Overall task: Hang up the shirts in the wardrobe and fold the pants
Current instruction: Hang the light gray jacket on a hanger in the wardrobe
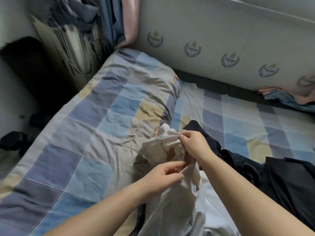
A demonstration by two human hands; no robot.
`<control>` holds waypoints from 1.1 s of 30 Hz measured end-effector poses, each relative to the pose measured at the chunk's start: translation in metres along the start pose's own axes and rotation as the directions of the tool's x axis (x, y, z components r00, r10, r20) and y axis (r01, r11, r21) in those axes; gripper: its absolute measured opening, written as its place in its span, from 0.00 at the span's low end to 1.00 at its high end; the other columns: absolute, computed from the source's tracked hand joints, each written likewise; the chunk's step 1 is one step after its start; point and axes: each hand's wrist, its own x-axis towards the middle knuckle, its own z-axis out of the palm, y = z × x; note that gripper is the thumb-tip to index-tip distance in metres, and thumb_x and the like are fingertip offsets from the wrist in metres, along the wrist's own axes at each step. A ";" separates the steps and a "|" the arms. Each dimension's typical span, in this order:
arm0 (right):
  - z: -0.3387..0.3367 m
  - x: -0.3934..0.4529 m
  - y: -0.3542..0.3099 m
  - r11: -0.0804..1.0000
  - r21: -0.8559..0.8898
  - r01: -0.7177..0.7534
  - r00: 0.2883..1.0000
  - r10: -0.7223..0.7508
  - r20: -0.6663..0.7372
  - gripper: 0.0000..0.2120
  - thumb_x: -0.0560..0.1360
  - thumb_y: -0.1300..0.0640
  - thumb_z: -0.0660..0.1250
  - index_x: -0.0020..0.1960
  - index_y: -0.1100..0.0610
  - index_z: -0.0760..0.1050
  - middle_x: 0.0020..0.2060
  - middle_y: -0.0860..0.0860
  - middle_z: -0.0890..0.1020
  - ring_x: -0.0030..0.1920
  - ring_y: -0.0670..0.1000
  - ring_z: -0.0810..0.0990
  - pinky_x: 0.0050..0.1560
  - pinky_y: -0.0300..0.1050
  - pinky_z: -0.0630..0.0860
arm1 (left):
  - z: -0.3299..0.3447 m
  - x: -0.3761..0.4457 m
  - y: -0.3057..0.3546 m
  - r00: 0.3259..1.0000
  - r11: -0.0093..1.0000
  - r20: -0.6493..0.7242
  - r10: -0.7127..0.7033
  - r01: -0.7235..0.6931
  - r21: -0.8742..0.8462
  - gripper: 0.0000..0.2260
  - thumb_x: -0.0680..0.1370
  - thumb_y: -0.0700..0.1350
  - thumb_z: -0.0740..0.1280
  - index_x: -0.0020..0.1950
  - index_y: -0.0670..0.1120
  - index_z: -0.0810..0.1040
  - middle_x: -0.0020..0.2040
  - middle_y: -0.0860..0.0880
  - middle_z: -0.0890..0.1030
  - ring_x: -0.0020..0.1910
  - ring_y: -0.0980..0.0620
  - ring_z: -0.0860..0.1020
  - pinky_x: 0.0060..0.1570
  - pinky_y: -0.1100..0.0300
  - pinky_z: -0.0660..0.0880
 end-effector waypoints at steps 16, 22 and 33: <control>-0.208 -0.248 -0.109 0.903 0.249 0.351 0.914 -0.272 -0.302 0.10 0.80 0.59 0.59 0.44 0.51 0.77 0.38 0.44 0.80 0.38 0.35 0.76 0.39 0.27 0.70 | 0.083 -0.141 0.187 0.938 0.715 -0.344 -0.044 -0.211 -0.667 0.15 0.70 0.45 0.72 0.55 0.46 0.78 0.55 0.43 0.79 0.53 0.45 0.78 0.48 0.50 0.77; -0.262 -0.319 -0.105 0.930 0.258 0.264 0.945 -0.195 -0.263 0.11 0.81 0.59 0.56 0.51 0.61 0.76 0.44 0.52 0.79 0.47 0.49 0.75 0.50 0.44 0.71 | 0.158 -0.186 0.278 0.914 0.874 -0.258 0.315 -0.385 -0.298 0.24 0.63 0.47 0.80 0.56 0.41 0.79 0.50 0.42 0.81 0.49 0.48 0.80 0.49 0.55 0.77; -0.306 -0.415 -0.110 0.954 0.090 0.286 0.920 -0.247 -0.303 0.05 0.74 0.50 0.67 0.45 0.50 0.80 0.38 0.47 0.83 0.41 0.46 0.81 0.44 0.45 0.79 | 0.281 -0.240 0.377 0.805 0.721 0.163 0.570 -0.586 0.370 0.11 0.69 0.39 0.76 0.50 0.47 0.82 0.45 0.47 0.84 0.45 0.55 0.81 0.52 0.56 0.79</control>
